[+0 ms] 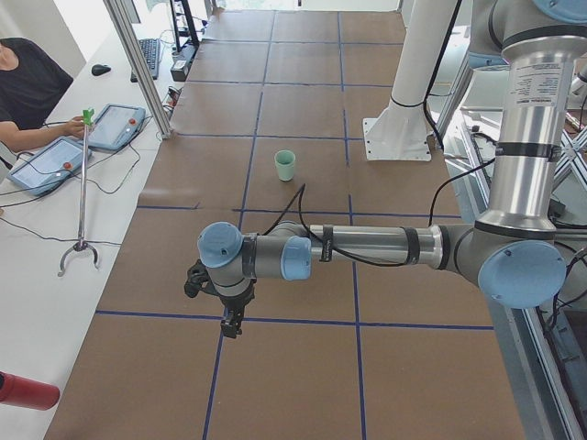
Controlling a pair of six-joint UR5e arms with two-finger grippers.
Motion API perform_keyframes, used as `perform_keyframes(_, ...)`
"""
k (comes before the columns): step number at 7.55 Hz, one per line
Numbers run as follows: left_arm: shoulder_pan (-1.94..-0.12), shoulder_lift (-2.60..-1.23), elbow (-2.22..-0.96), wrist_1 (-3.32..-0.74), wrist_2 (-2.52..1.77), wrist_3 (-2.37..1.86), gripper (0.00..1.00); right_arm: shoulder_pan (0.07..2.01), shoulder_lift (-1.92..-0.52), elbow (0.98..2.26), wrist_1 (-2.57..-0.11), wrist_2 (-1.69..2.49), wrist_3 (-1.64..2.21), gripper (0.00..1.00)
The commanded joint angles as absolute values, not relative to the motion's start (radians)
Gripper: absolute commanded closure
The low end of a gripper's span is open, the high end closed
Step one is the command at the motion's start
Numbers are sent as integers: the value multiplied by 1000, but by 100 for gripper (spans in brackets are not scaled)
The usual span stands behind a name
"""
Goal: Stack cups
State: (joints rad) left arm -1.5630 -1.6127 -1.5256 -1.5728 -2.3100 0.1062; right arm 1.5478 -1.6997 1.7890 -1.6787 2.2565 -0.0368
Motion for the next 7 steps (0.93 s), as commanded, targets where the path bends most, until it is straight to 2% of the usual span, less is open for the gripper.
perform_keyframes(1,-1563,-1612,-1528,-1574,-2321,8,0,1548,-1700,1789,-1678,2256,-37,0)
perform_keyframes(7,-1562,-1614,-1532,-1578,-2355,8,0,1548,-1700,1789,-1680,2256,-37,0)
